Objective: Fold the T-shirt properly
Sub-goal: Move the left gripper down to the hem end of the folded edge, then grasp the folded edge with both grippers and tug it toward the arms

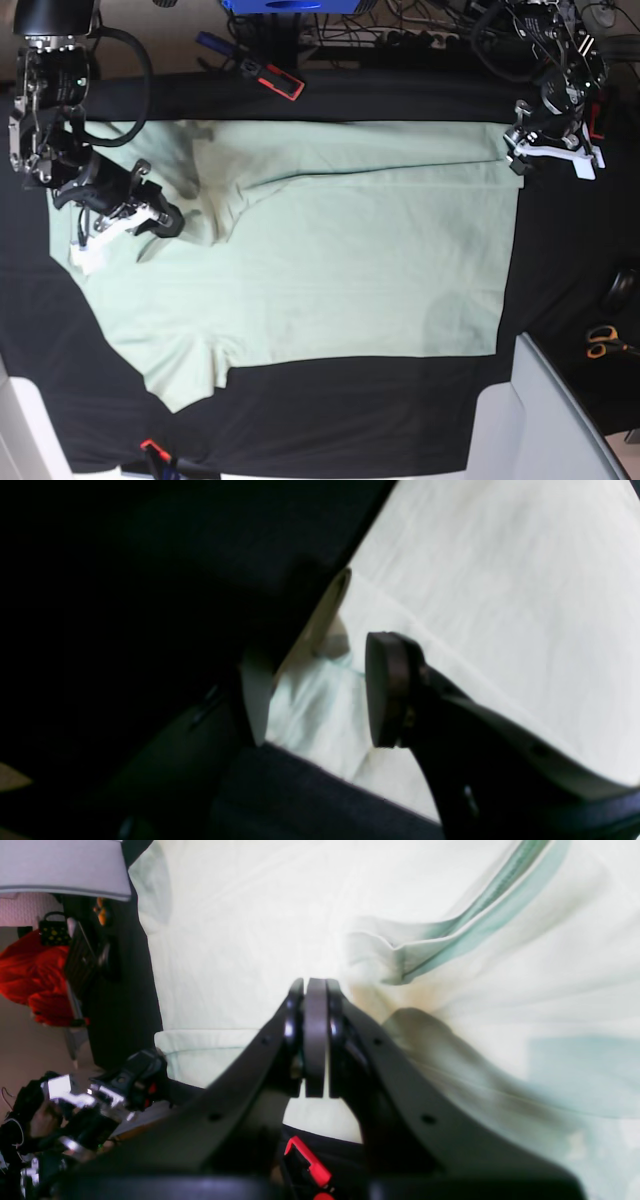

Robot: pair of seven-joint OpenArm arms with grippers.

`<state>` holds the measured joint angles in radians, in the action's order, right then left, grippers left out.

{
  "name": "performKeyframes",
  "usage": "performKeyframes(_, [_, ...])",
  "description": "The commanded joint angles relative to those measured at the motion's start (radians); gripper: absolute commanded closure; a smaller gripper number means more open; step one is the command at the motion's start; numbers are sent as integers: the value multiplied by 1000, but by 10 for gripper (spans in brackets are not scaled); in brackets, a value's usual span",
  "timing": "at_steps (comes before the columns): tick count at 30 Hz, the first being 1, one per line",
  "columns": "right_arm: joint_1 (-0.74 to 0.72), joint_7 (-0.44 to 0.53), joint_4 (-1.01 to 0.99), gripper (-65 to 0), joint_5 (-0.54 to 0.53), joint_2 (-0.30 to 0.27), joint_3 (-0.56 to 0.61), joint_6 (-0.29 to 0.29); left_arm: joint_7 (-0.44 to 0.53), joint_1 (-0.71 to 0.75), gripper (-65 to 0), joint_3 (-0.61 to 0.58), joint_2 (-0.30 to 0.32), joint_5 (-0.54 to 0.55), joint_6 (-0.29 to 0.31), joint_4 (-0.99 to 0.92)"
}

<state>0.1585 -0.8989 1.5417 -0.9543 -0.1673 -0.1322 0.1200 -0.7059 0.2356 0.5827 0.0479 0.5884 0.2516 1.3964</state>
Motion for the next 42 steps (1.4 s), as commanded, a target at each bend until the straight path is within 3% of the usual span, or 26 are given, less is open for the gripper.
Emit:
performKeyframes(1, [-9, 11, 15, 0, -16, -10, -4, 11, 13, -12, -297, 3, 10, 14, 7, -1])
performKeyframes(13, [-9, 11, 13, 0, -16, -10, -4, 11, 19, -28, -296, -73, 8, 14, 7, -33])
performKeyframes(27, [-9, 11, 12, 0, -16, -10, -4, 11, 18, -6, -294, -63, 17, 14, 7, -24])
performKeyframes(35, [-9, 11, 12, 0, -16, -10, -4, 11, 13, 31, -294, -63, 8, 15, 7, 103])
performKeyframes(42, [-7, 11, 12, 0, -16, -8, -4, 11, 16, 21, -294, -65, 8, 15, 7, 59])
